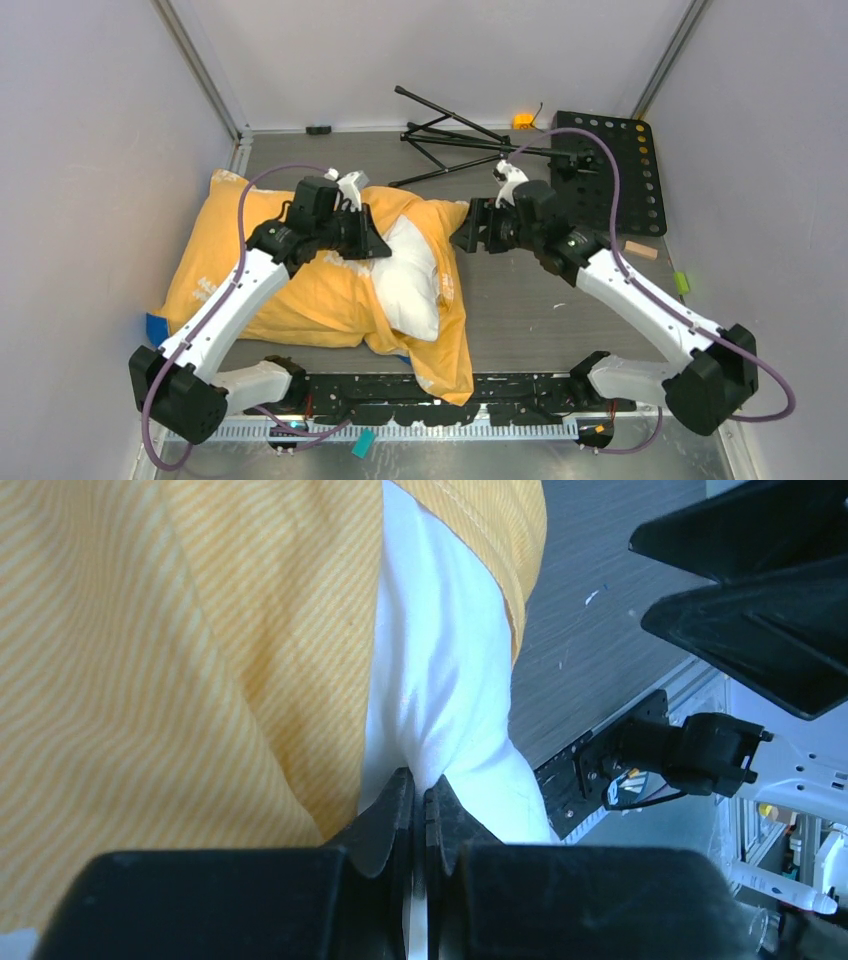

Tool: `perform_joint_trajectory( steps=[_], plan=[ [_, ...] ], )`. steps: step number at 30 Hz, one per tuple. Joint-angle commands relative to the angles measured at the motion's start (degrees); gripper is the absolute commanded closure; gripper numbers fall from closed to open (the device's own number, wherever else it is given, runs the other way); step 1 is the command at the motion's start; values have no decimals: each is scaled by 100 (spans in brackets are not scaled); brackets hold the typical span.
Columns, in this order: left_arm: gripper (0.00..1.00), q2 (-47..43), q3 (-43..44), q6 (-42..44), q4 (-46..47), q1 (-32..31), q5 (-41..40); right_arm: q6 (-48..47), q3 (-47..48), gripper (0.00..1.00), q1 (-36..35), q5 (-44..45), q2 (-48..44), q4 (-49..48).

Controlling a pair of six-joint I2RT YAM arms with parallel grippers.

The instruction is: Remove the pillowcase from the pillow

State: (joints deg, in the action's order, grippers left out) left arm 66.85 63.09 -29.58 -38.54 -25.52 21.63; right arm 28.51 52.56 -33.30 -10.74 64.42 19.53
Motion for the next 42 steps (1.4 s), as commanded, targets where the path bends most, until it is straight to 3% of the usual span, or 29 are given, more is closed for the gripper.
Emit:
perform_joint_trajectory(
  steps=[1, 12, 14, 16, 17, 23, 29, 33, 37, 39, 42],
  plan=[
    [100, -354, -328, -255, 470, 12, 255, -449, 758, 24, -176, -49, 652, 144],
    [100, -480, -391, -54, 196, 7, 240, -772, 1934, 32, -616, 932, 2292, 449],
    [100, -480, -368, -27, 136, 3, 269, -686, 2013, 46, -612, 1477, 2487, 499],
    [100, -503, -345, 8, 62, 3, 292, -466, 2093, 69, -538, 1901, 2648, 578],
    [100, -519, -319, 30, 13, 3, 304, -318, 2125, 75, -435, 1885, 2737, 598],
    [100, -551, -56, 264, -422, 3, 711, 188, 2314, 78, 594, 1307, 3463, 342],
    [100, -662, 107, 251, -377, 8, 1736, 253, 2837, 94, 999, 788, 4422, 333],
    [100, -784, 142, 371, -590, 8, 1213, 216, 2650, 83, 1005, 408, 4190, 159],
    [100, -794, 115, 438, -615, 12, 1169, 97, 2305, 79, 1012, 572, 3606, 49],
    [100, -822, 68, 307, -424, 10, 1164, 11, 2363, 62, 1020, 562, 3505, 343],
    [100, -864, 98, 196, -162, 12, 1093, -58, 2233, 48, 1021, 579, 3219, 582]
  ],
)
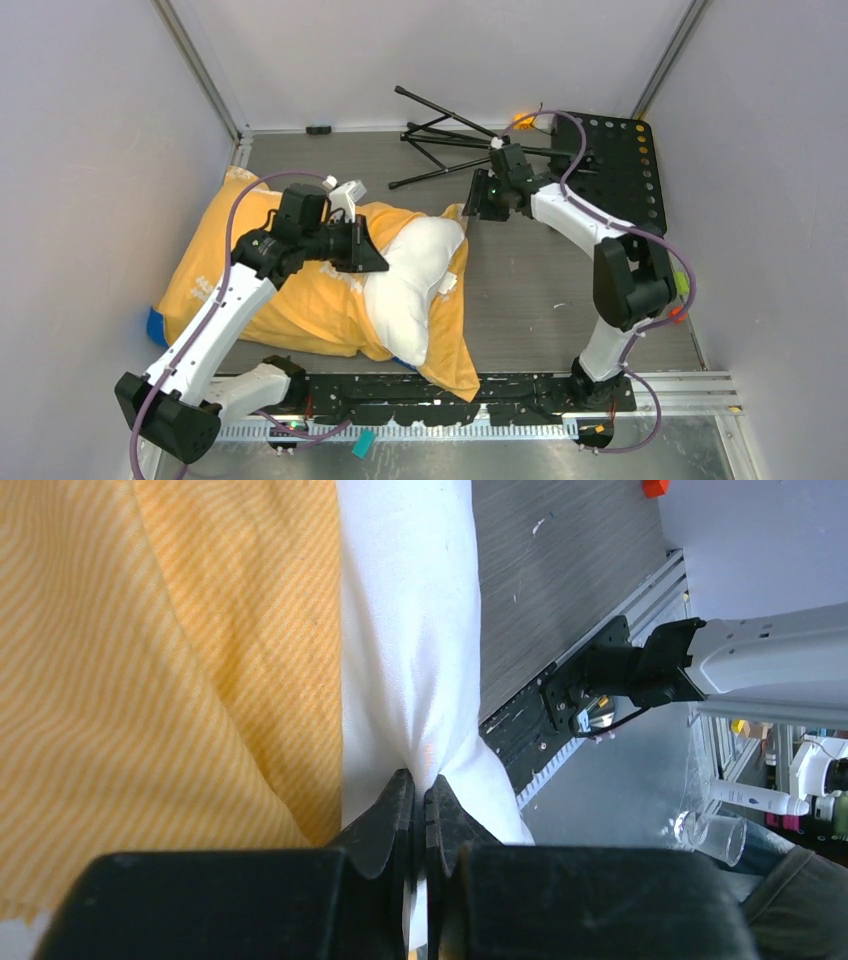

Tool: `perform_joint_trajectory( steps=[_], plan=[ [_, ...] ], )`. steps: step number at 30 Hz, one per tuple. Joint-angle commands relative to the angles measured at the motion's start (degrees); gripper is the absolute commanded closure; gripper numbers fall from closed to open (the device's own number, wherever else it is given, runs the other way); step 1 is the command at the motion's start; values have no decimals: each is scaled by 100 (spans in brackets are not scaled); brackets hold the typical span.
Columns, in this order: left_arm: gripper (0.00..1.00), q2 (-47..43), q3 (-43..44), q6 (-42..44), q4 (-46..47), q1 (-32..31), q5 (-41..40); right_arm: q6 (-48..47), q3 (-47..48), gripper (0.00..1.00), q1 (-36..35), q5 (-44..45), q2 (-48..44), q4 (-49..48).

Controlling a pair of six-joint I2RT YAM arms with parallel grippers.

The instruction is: Remove the pillowcase from the pillow

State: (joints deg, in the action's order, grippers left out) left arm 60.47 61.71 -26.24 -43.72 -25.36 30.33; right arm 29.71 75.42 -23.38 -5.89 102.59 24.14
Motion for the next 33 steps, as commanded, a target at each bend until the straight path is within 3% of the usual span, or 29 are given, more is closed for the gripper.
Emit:
perform_joint_trajectory(
  steps=[1, 4, 8, 18, 21, 22, 28, 33],
  plan=[
    [100, -216, 274, -148, 402, -6, 191, -173, -140, 45, 29, 91, -736, 132],
    [100, -112, 422, -224, 591, -4, 168, -100, -424, 36, 38, 5, -1325, 167],
    [100, 148, 614, -401, 1001, -8, 220, 179, -865, 14, 40, -162, -2134, 162],
    [99, 734, 1898, -635, 1402, -5, 121, 983, -1220, 12, 30, -1081, -3187, 32],
    [54, 658, 1699, -660, 1401, -4, -90, 1540, -1496, 12, 37, -1530, -3367, -421],
    [44, 639, 1692, -613, 1243, -4, -181, 1682, -1625, 11, 38, -1646, -3402, -575],
    [22, 487, 2179, 33, -282, -25, -1560, 1915, -1819, 11, -14, -1844, -3270, -520],
    [18, 641, 2358, 285, -931, -150, -2281, 1532, -1837, 11, -238, -1202, -3106, 214]
  ],
)
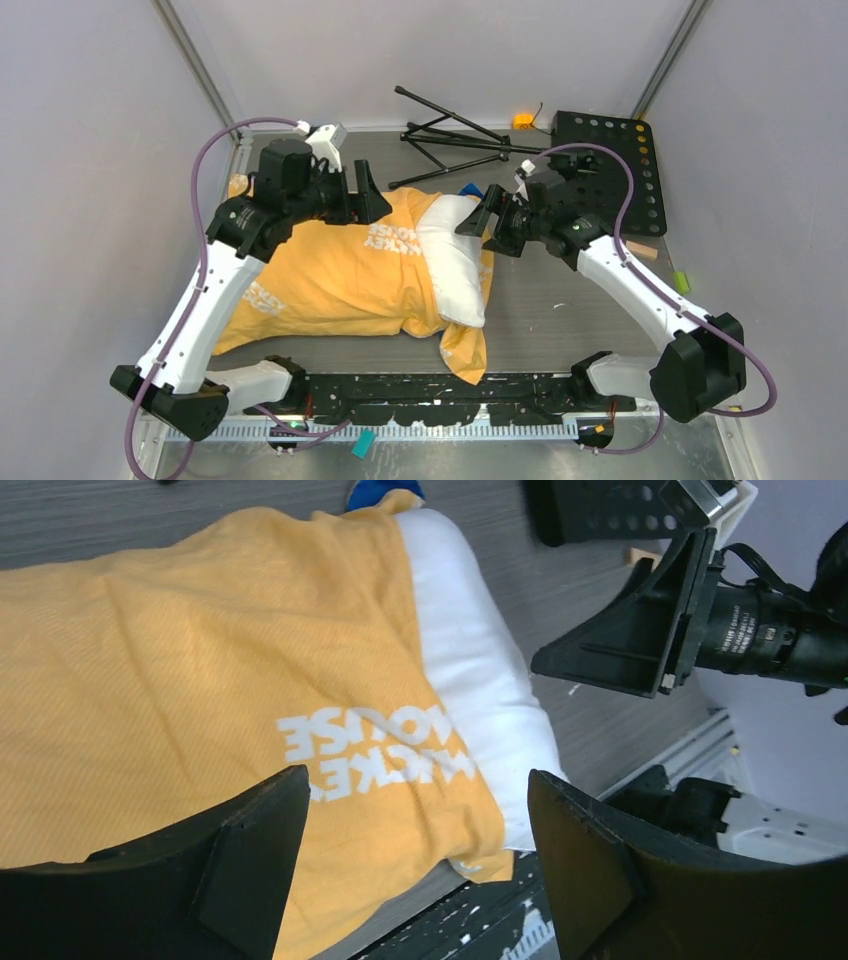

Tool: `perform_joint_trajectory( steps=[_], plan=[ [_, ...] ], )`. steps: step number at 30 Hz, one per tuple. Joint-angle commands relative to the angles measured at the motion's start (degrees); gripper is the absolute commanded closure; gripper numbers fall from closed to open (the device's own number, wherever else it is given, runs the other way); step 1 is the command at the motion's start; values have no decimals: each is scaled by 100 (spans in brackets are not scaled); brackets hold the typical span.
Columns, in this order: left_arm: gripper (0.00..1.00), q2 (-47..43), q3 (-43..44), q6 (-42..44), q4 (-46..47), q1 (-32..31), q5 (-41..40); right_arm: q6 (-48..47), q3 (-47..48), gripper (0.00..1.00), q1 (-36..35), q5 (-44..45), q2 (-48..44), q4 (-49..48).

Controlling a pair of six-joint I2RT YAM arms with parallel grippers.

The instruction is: Remove the pillowcase from the pillow

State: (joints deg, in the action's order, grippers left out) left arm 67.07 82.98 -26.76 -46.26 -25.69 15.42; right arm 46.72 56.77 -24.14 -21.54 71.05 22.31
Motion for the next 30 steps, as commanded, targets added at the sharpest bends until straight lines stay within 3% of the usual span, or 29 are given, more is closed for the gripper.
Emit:
perform_joint_trajectory(
  steps=[1, 8, 12, 14, 16, 17, 18, 21, 30],
  plan=[
    [18, -4, 174, 334, -678, -180, -836, -201, -45, 11, -181, 460, 3, 414],
    [18, -170, -685, 119, -38, -972, -637, -11, -334, 11, -477, 381, 216, 36],
    [18, -347, -1271, -198, 171, -1083, -793, 267, -405, 14, -780, 292, 538, -483],
    [17, -424, -1349, -314, -108, -1083, -1378, 435, -390, 35, -838, 47, 609, -857],
    [16, -539, -1311, -333, -509, -1073, -2148, 440, -285, 76, -850, 23, 541, -970],
    [16, -623, -1284, -313, -651, -1063, -2457, 382, -214, 90, -848, 81, 466, -929],
    [16, -699, -1262, -308, -776, -1032, -2726, 282, -114, 98, -849, 169, 382, -796],
    [16, -948, -1245, -279, -968, -889, -3153, 44, 276, 100, -837, 448, 132, -471],
    [10, -1284, -1285, -243, -958, -588, -3073, -636, 1493, 100, -660, 1357, -57, 293]
  ],
)
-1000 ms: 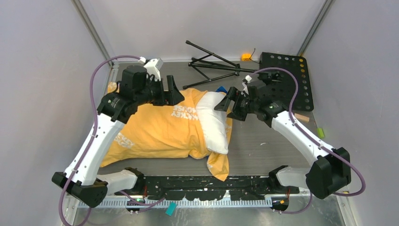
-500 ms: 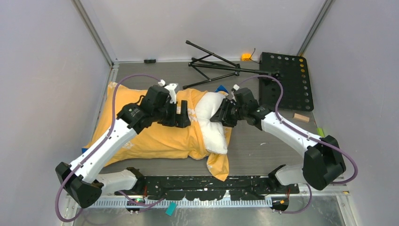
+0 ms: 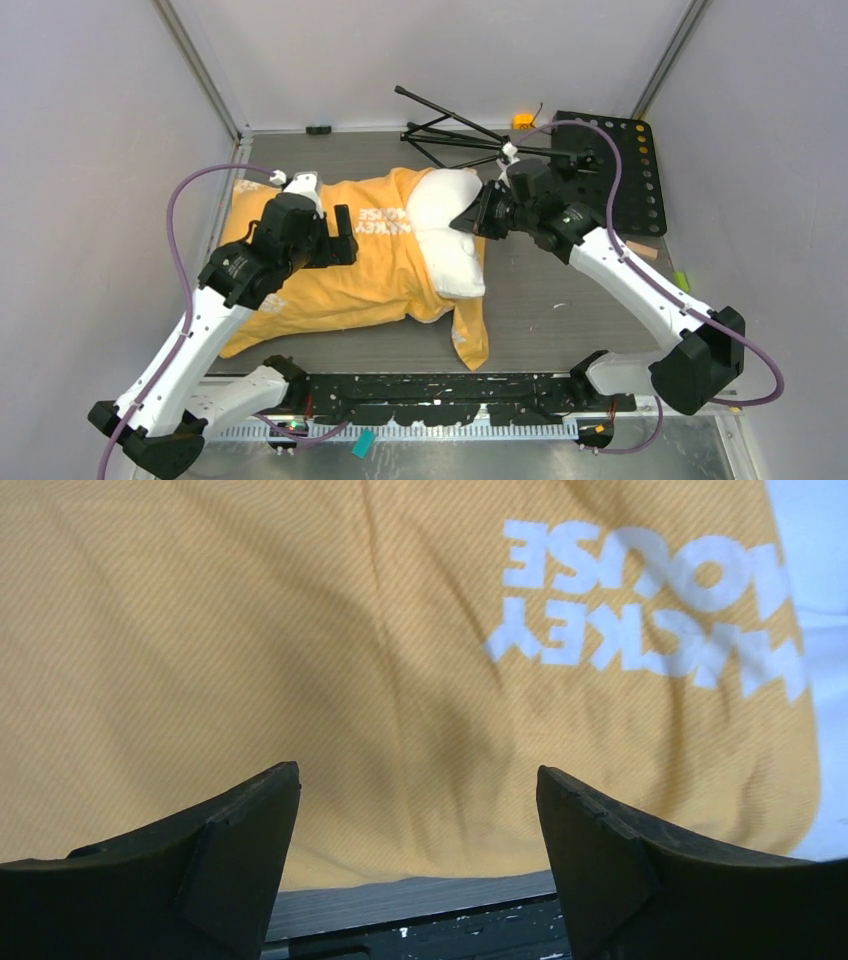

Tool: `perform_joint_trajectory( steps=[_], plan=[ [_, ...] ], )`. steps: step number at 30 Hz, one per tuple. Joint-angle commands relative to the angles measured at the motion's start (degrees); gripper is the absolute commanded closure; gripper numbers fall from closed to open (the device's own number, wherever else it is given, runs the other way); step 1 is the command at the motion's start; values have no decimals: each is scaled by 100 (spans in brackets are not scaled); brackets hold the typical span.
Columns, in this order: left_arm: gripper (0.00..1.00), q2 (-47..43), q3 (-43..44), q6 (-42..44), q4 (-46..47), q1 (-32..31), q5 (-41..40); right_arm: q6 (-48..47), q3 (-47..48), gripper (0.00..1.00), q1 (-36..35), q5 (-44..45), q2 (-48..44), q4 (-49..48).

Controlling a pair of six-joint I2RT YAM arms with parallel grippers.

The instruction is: Remove the pillowcase from the pillow

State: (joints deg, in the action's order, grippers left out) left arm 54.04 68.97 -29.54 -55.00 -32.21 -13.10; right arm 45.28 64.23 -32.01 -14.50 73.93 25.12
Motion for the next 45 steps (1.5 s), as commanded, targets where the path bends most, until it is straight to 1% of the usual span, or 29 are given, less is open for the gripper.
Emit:
perform_joint_trajectory(
  steps=[1, 4, 5, 6, 9, 12, 15, 19, 20, 22, 24, 26, 27, 28, 29, 30, 34, 37, 39, 41, 45],
  plan=[
    [9, 46, 184, 96, -208, 98, -299, -589, 857, 100, 159, 794, -344, 125],
    [3, 93, 453, 368, -497, 338, -541, -831, 877, 100, 303, 1270, -385, 413],
    [1, 90, 550, 466, -562, 557, -584, -901, 832, 100, 380, 1503, -400, 543],
    [0, 91, 592, 547, -600, 737, -620, -930, 767, 100, 490, 1695, -408, 623],
    [0, 117, 540, 603, -580, 1245, -565, -942, 486, 100, 874, 1679, -488, 652],
    [0, 159, 242, 356, -461, 1760, -283, -973, 254, 100, 1090, 1698, -624, 639],
    [0, 136, -274, 58, -134, 2413, 213, -1072, 118, 100, 1197, 1719, -736, 645],
    [0, 105, -1018, -390, 598, 3381, 1367, -1166, 20, 100, 1264, 1729, -889, 695],
    [2, 118, -1175, -487, 743, 3527, 1665, -1183, -4, 100, 1277, 1725, -911, 696],
    [14, 169, -1429, -633, 1036, 3638, 2023, -1225, -2, 100, 1292, 1699, -924, 706],
    [37, 186, -1538, -719, 1226, 3651, 2097, -1276, 38, 100, 1310, 1688, -924, 783],
    [63, 166, -1542, -746, 1263, 3658, 1870, -1315, 82, 100, 1347, 1731, -934, 843],
    [75, 142, -1506, -746, 1241, 3666, 1685, -1331, 100, 100, 1365, 1775, -948, 879],
    [82, 115, -1459, -740, 1181, 3688, 1481, -1344, 114, 100, 1403, 1895, -969, 915],
    [86, 77, -1400, -733, 1118, 3713, 1260, -1356, 121, 100, 1434, 2006, -995, 954],
    [87, 47, -1334, -715, 1063, 3739, 1022, -1355, 131, 100, 1491, 2136, -1029, 1005],
    [91, 29, -1017, -746, 662, 3774, 76, -1359, 209, 100, 1838, 2573, -1248, 1178],
    [94, -104, -1011, -825, 628, 3797, -360, -1298, 251, 100, 2010, 2922, -1463, 1269],
    [100, -247, -1101, -852, 730, 3808, -464, -1230, 241, 100, 2073, 3126, -1590, 1286],
    [100, -328, -1223, -810, 903, 3806, -375, -1196, 238, 100, 2114, 3215, -1688, 1284],
    [100, -293, -1328, -796, 1083, 3801, -138, -1135, 300, 100, 2133, 3111, -1698, 1292]
  ],
)
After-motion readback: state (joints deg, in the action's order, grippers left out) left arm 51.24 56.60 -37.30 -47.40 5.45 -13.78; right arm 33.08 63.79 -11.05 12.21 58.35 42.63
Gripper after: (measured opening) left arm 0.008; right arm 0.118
